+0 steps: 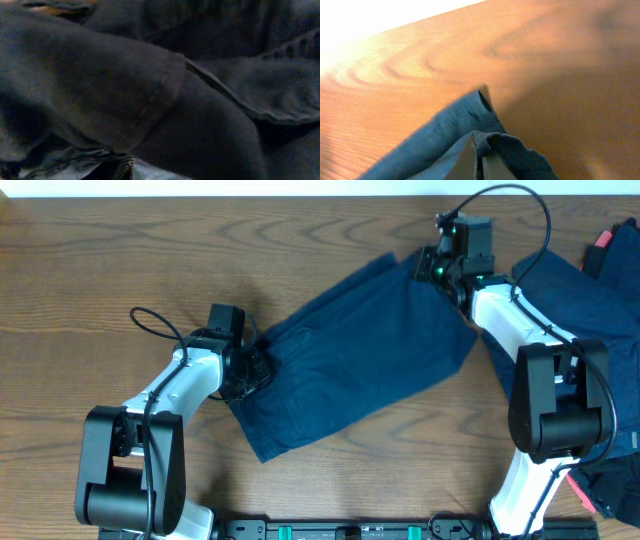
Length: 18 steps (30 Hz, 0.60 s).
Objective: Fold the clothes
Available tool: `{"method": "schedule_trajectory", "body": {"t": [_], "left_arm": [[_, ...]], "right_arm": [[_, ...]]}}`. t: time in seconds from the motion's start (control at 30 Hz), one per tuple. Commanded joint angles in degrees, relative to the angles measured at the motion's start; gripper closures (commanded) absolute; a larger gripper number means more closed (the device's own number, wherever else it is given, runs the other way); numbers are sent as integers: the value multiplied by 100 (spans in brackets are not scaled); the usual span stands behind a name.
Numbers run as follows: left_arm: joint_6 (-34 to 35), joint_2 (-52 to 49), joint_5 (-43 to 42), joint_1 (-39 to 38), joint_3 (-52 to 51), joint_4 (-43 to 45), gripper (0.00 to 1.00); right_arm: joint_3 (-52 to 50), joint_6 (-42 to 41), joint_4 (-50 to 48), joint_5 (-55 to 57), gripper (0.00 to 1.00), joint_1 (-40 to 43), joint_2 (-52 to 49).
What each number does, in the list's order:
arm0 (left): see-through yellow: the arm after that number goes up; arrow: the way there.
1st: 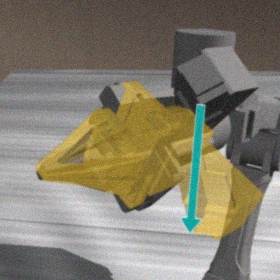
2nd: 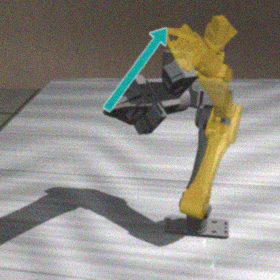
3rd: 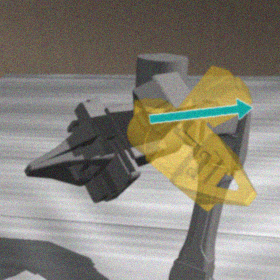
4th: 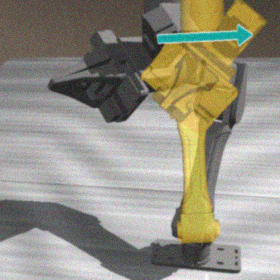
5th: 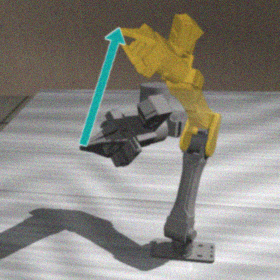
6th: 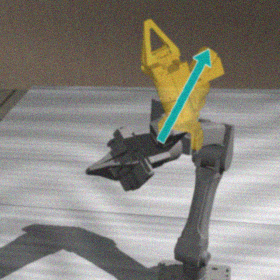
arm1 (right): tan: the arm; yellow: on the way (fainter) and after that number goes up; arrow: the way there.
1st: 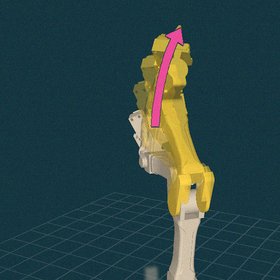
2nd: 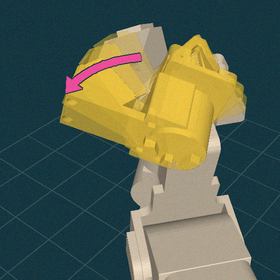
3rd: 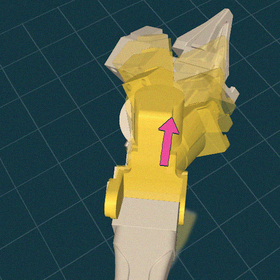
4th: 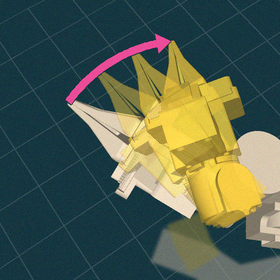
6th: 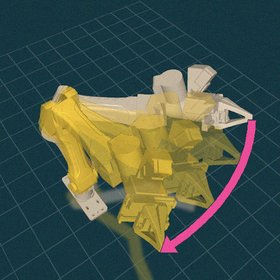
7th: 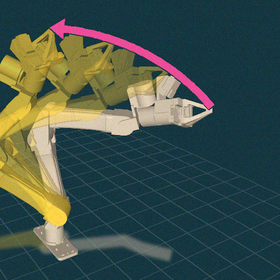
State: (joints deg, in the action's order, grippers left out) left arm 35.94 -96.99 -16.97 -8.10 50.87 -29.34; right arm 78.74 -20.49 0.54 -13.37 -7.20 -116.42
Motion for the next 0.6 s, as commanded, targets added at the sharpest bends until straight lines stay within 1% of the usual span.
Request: {"method": "schedule_trajectory", "body": {"t": [0.0,0.1,0.27,0.47,0.5,0.57], "left_arm": [[-76,-216,378,2,-42,-37,62],[-76,-216,378,2,-42,-42,62],[-76,-216,402,-2,-42,-114,62],[-79,-216,466,-2,-44,-229,62],[-79,-216,466,-2,-42,-232,62],[-79,-216,466,-2,-44,-234,62]], "right_arm": [[225,-92,-308,472,99,-26,87],[225,-90,-446,994,99,-138,-42],[225,-92,-802,1034,99,-232,-466],[225,-92,-2011,988,99,-417,-1167],[225,-92,-2177,979,98,-459,-1274],[225,-90,-2435,909,88,-544,-1478]]}}
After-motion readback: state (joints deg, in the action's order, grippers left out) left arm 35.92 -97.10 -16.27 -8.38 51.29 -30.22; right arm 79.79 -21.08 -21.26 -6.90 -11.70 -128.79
